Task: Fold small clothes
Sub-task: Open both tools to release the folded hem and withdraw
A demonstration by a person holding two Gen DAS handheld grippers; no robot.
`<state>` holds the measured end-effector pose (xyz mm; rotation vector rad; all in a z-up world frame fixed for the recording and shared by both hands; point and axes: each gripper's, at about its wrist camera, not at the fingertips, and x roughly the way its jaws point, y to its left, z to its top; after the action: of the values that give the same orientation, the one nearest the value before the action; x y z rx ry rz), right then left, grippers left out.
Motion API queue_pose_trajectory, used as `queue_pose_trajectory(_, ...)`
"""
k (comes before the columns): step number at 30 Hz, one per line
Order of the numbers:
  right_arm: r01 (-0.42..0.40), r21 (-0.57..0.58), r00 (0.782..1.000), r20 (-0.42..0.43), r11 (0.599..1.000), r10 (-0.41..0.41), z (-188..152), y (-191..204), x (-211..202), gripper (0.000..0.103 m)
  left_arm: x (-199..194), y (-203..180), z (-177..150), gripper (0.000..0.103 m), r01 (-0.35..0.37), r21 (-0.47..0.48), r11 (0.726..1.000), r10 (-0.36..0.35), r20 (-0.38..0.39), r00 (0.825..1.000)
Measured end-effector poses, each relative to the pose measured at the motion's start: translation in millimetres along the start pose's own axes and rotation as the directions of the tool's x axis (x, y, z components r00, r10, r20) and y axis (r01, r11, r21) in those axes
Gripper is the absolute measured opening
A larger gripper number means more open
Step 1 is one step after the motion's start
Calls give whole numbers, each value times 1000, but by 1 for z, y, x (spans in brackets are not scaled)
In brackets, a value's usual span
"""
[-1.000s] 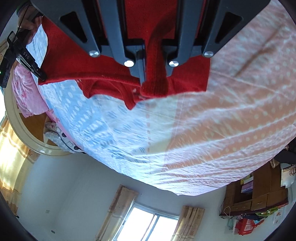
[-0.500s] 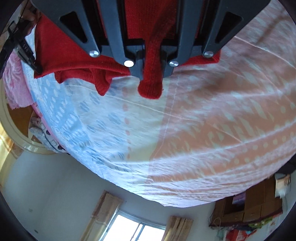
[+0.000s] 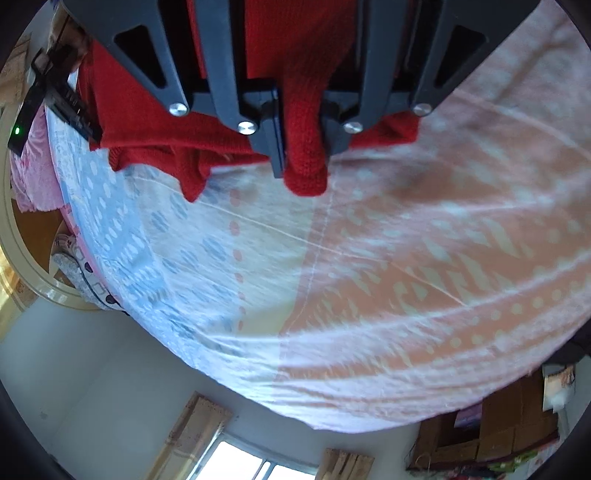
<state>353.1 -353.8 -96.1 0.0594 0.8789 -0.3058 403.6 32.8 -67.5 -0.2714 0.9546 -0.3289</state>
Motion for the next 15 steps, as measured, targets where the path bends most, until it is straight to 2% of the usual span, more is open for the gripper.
queue_pose_trajectory(2,-51,81,994,97,995,43,-4,-17,-24,36,-23,-7,-9,30,-16,72,997,14,31,999)
queue_pose_trajectory(4,-30,218,965,260,976,-28,-16,-45,-71,36,-53,-16,-28,35,-50,163,985,39,69,997)
queue_pose_trajectory(5,-31,246,956,291,969,-43,-21,-51,-87,35,-64,-18,-37,36,-50,185,981,35,82,996)
queue_pose_trajectory(7,-64,222,955,295,973,-4,-38,-53,-115,25,-78,-20,-51,36,-48,203,978,30,87,996)
queue_pose_trajectory(11,-92,79,963,261,993,69,-84,-23,-151,24,-97,-31,-92,37,-12,194,981,-5,90,996)
queue_pose_trajectory(15,-100,6,970,224,995,96,-127,7,-163,24,-93,-56,-125,51,-50,225,973,25,112,993)
